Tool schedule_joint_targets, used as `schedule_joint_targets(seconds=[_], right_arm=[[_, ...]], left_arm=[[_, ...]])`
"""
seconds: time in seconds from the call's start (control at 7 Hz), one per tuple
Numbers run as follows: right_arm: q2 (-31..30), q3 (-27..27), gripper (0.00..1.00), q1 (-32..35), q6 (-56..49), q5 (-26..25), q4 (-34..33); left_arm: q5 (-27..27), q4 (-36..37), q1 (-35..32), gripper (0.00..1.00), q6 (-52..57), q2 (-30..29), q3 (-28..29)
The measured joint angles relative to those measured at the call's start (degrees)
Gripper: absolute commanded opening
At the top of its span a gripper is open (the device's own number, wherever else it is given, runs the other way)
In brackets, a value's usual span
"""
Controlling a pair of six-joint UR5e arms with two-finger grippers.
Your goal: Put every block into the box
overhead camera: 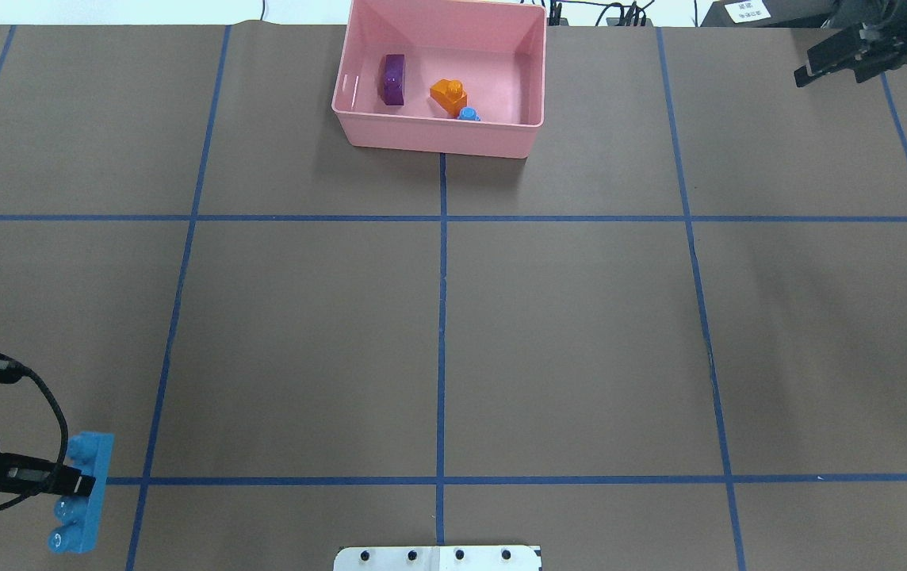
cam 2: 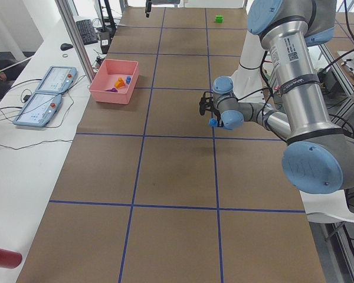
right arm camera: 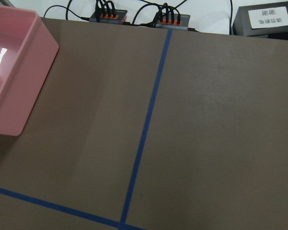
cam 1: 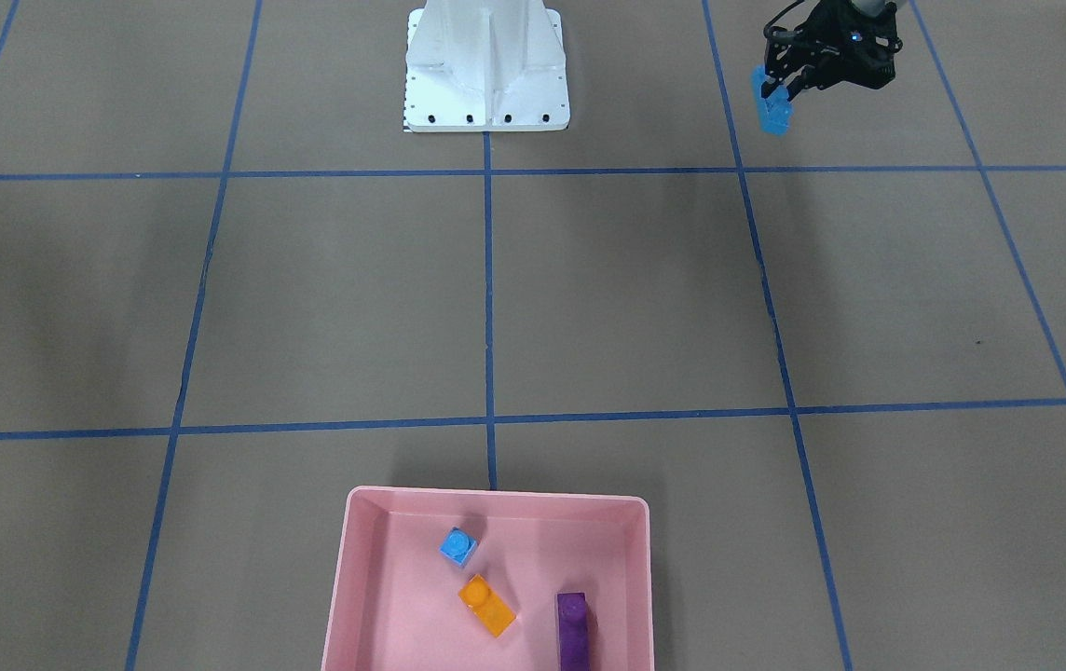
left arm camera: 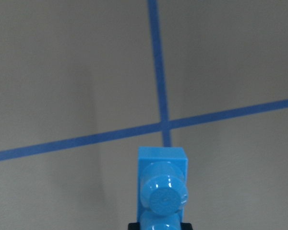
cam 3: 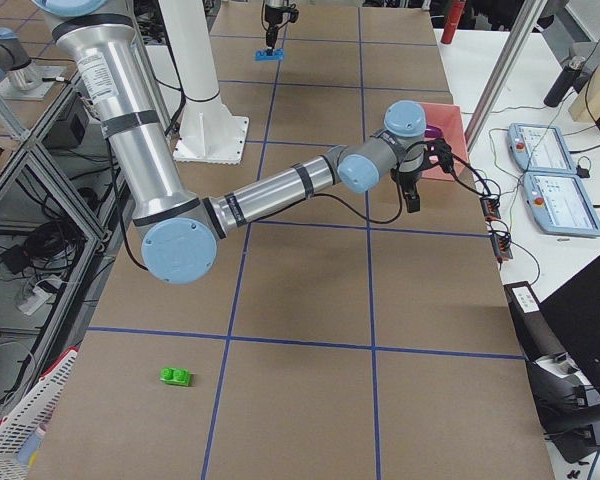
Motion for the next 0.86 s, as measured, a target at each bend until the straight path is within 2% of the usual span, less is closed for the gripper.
schedule_joint_targets(seconds=[0.29,0.57,0.86], right_arm=[[-8.6,1.3,0.99,1.2,-3.4,-0.1,-0.3],[-18.0,1.9,1.00,1.6,-5.0,-0.4,-0.4],[-27.0,1.6,1.00,1.5,-5.7,-4.0,-0.2]], left_arm=[[-2.9,0.2,-6.4,0.00,0.0,-7.3,1.4],[-3.3,0.4,-10.5,0.00,-1.8,-14.5,4.1],[-3.2,0.5,-12.6,0.00,-4.7,-21.2,8.1]])
